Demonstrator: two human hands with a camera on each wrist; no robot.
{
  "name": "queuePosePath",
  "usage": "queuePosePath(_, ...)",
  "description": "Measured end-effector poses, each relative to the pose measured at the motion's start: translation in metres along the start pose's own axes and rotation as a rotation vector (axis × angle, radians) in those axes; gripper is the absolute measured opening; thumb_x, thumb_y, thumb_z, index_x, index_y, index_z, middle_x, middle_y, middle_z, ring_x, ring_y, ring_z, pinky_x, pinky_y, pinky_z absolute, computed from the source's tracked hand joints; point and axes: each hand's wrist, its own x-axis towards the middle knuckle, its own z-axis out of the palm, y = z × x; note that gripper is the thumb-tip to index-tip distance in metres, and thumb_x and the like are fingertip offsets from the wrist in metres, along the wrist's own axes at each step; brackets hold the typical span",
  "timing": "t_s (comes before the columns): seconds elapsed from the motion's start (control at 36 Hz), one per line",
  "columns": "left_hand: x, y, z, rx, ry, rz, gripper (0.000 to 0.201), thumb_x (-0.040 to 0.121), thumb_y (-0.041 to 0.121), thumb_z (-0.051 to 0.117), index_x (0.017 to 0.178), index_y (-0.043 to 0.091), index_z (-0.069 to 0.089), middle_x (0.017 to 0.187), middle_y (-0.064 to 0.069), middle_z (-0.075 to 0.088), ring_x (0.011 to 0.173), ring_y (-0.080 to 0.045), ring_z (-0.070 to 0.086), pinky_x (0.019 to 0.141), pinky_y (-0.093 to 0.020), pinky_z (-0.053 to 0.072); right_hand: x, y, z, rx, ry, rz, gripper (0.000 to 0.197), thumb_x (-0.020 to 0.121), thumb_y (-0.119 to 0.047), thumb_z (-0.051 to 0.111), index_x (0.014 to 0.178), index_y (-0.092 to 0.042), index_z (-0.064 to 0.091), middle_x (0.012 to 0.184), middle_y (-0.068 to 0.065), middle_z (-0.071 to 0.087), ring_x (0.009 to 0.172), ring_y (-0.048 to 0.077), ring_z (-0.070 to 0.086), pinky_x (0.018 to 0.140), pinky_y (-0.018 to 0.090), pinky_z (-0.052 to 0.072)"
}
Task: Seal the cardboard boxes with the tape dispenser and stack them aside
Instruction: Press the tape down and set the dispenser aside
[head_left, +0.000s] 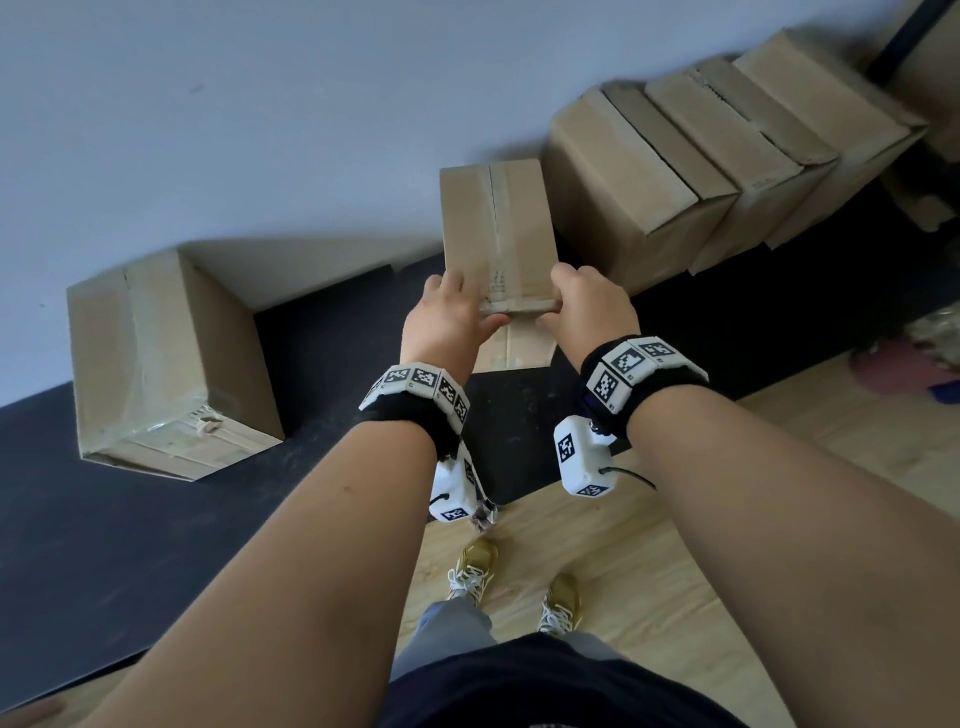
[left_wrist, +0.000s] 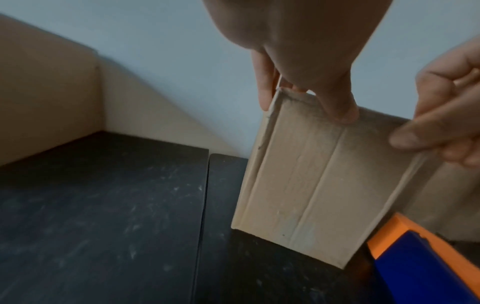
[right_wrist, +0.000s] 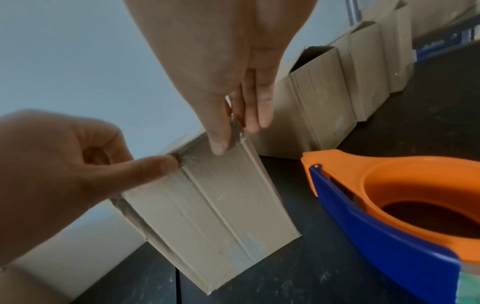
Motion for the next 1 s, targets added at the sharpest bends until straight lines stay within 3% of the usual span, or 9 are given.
queuePosePath(0.14, -0.01, -0.006, 0.001, -0.281, 0.069, -0.134, 0.044, 0.078, 0.039, 0.075, 0.098, 0.006, 0.055, 0.105, -0.007, 0.046, 0.081, -0.023, 0.049, 0.063, -0.033, 0.043, -0.003, 0.004, 0.002, 0.035, -0.002, 0.017, 0.019, 0.083, 0.003, 0.053, 0.084, -0.013, 0.044, 0.084, 0.009, 0.05, 0.072, 0.03, 0.053, 0.064, 0.043, 0.051)
queuePosePath(0.25, -0.017, -0.009, -0.002, -0.279, 0.046, -0.149, 0.025, 0.083, 0.023, 0.069, 0.103, 0.012, 0.058, 0.109, -0.003, 0.047, 0.075, -0.026, 0.055, 0.065, -0.037, 0.051, -0.002, 0.005, 0.001, 0.035, 0.009, 0.006, 0.019, 0.083, 0.003, 0.055, 0.082, -0.014, 0.046, 0.083, 0.01, 0.052, 0.073, 0.031, 0.054, 0.064, 0.041, 0.051)
queuePosePath(0.39, -0.017, -0.011, -0.009, -0.272, 0.019, -0.176, 0.014, 0.086, 0.016, 0.064, 0.099, 0.015, 0.062, 0.099, -0.001, 0.046, 0.075, -0.025, 0.053, 0.066, -0.036, 0.051, 0.002, 0.004, -0.001, 0.015, -0.002, -0.006, 0.016, 0.083, 0.0, 0.059, 0.081, -0.012, 0.049, 0.081, 0.011, 0.056, 0.073, 0.032, 0.055, 0.066, 0.044, 0.052)
queuePosePath(0.56, -0.008, -0.017, -0.009, -0.35, -0.001, -0.209, 0.011, 0.082, 0.008, 0.066, 0.091, 0.014, 0.066, 0.097, 0.0, 0.048, 0.079, -0.019, 0.053, 0.069, -0.023, 0.038, 0.002, 0.005, -0.002, 0.048, 0.024, 0.003, 0.013, 0.081, 0.001, 0.059, 0.078, -0.01, 0.054, 0.075, 0.01, 0.06, 0.071, 0.031, 0.057, 0.063, 0.041, 0.053)
queuePosePath(0.78, -0.009, -0.005, -0.003, -0.221, 0.021, -0.24, 0.011, 0.084, 0.002, 0.053, 0.09, 0.009, 0.059, 0.094, -0.005, 0.044, 0.074, -0.03, 0.052, 0.066, -0.039, 0.051, 0.003, 0.005, 0.0, 0.117, 0.042, 0.047, 0.016, 0.08, 0.0, 0.06, 0.074, -0.013, 0.052, 0.075, 0.008, 0.06, 0.07, 0.029, 0.055, 0.062, 0.036, 0.05)
queuePosePath(0.92, -0.012, -0.006, -0.001, -0.39, 0.095, -0.321, 0.015, 0.083, 0.003, 0.056, 0.091, 0.012, 0.066, 0.098, 0.001, 0.049, 0.079, -0.022, 0.054, 0.065, -0.025, 0.041, 0.001, 0.006, 0.006, 0.203, 0.043, 0.072, 0.023, 0.075, 0.003, 0.059, 0.07, -0.016, 0.046, 0.079, 0.011, 0.058, 0.071, 0.031, 0.055, 0.061, 0.038, 0.049)
queuePosePath(1.0, -0.015, -0.005, -0.006, -0.521, 0.061, -0.377, 0.018, 0.079, 0.009, 0.055, 0.092, 0.018, 0.064, 0.103, 0.003, 0.052, 0.083, -0.015, 0.055, 0.07, -0.02, 0.038, -0.002, 0.002, 0.006, 0.304, 0.039, 0.147, 0.022, 0.075, 0.003, 0.054, 0.072, -0.017, 0.046, 0.085, 0.008, 0.059, 0.076, 0.028, 0.056, 0.065, 0.039, 0.049)
